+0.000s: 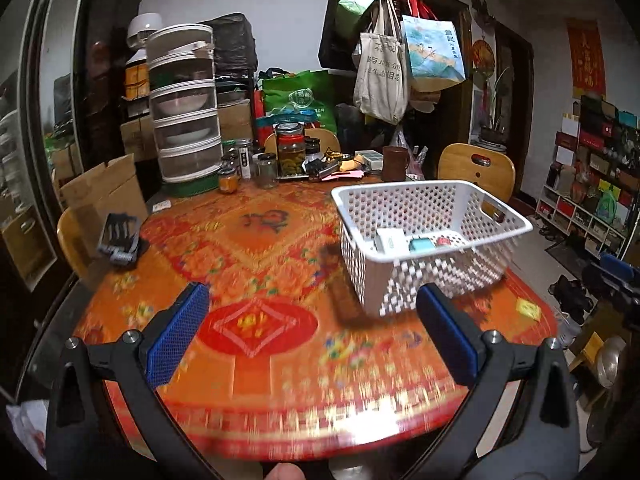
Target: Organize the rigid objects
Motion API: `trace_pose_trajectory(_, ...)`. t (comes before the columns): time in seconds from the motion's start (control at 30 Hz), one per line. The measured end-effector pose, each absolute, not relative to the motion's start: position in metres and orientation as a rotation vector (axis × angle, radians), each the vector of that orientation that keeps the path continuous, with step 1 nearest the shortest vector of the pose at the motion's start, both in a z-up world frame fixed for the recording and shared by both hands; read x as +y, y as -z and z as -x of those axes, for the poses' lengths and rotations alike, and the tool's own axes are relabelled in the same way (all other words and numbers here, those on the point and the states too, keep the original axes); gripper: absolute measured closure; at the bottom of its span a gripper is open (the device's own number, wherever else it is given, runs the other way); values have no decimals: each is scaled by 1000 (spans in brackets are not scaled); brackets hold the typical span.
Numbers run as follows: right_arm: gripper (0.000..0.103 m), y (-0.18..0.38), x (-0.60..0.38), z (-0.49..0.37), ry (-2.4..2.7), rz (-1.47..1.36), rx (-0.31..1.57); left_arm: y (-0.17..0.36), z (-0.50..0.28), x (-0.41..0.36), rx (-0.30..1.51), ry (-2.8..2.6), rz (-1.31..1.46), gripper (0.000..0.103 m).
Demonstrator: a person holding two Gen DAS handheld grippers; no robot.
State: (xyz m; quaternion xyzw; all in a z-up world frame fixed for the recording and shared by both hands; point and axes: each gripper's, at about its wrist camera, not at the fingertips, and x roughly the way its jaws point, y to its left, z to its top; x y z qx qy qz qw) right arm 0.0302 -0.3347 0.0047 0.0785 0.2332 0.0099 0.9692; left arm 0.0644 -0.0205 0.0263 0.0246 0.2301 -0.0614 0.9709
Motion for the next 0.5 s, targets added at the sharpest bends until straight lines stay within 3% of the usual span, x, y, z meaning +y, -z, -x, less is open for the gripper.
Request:
trace_pose_trajectory(0.3, 0, -18, -292, 50, -77, -134, 519, -25, 37, -27, 423, 126, -87, 1)
trace_pose_trajectory(0.5, 0, -15, -292, 62, -38, -77, 544, -33, 49, -53, 441, 155, -95, 1)
